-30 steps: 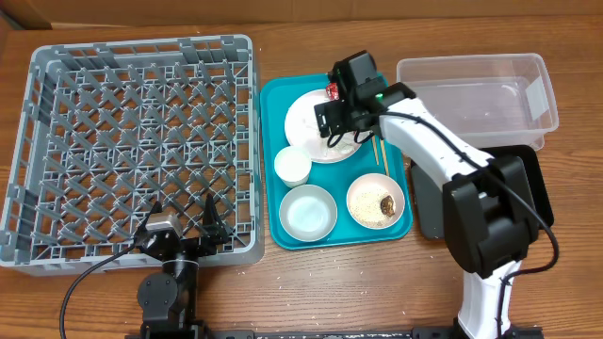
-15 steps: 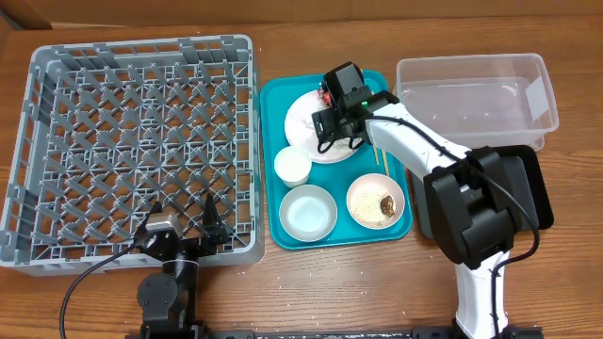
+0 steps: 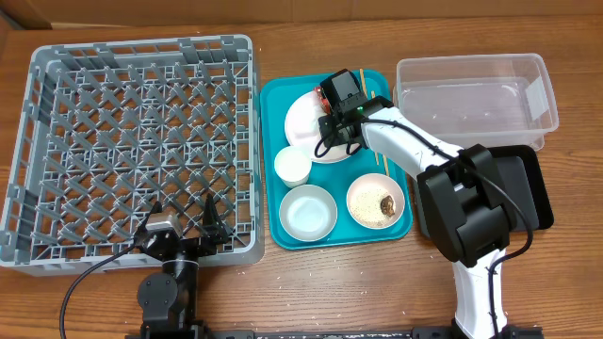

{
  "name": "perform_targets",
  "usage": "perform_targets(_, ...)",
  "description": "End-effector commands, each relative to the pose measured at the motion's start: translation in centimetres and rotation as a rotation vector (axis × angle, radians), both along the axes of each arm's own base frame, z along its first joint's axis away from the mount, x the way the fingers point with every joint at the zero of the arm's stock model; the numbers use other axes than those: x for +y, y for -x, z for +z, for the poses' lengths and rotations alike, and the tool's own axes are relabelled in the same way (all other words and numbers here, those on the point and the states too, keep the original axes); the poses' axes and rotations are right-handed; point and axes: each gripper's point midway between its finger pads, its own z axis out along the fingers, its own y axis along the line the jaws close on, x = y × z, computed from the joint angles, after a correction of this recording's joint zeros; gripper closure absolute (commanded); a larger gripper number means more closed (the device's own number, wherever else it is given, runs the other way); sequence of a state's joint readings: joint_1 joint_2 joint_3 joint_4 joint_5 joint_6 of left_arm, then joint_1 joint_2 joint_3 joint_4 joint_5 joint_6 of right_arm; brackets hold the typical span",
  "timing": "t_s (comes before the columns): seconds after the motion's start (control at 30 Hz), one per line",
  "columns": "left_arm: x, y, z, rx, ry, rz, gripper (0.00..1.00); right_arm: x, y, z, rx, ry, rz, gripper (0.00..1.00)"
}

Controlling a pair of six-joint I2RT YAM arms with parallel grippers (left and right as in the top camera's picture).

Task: Sort waste into correct bins and load items into the dishwasher
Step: 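Grasp the wrapper and tissue, carry them into the clear bin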

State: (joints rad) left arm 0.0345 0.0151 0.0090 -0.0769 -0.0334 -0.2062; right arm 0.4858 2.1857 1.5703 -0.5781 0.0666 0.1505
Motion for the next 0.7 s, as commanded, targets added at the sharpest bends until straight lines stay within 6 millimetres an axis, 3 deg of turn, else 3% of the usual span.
perform_targets(0.0,0.1,0.0,0.0,-0.006,-0.02,0.002,0.0,-0.5,0.8,-1.3,0.039,0.029,-0.008,0.96)
perform_targets(0.17,0.1,0.0,0.0,-0.006,-0.02,0.002,0.0,-0.5,1.1,4.1,0.034,0.019,-0.006,0.96)
perform_targets(0.37,0.1,0.0,0.1,-0.006,-0.02,0.002,0.0,-1.8,0.6,18.1,-0.142,-0.128,-0.111,0.96)
perform_targets(0.4,0.1,0.0,0.0,-0.006,-0.02,0.002,0.0,-2.4,0.4,19.9,-0.178,-0.156,-0.14,0.96)
perform_targets(0.43,0.1,0.0,0.1,-0.006,-0.02,0.002,0.0,-4.1,-0.2,23.0,-0.243,-0.212,-0.209,0.96)
perform_targets(0.53,0.1,0.0,0.0,-0.006,-0.02,0.002,0.0,-8.3,-1.1,25.3,-0.294,-0.261,-0.384,0.96)
perform_targets(0.67,0.1,0.0,0.0,-0.006,-0.02,0.002,0.0,-14.9,-2.7,24.3,-0.287,-0.279,-0.642,0.96)
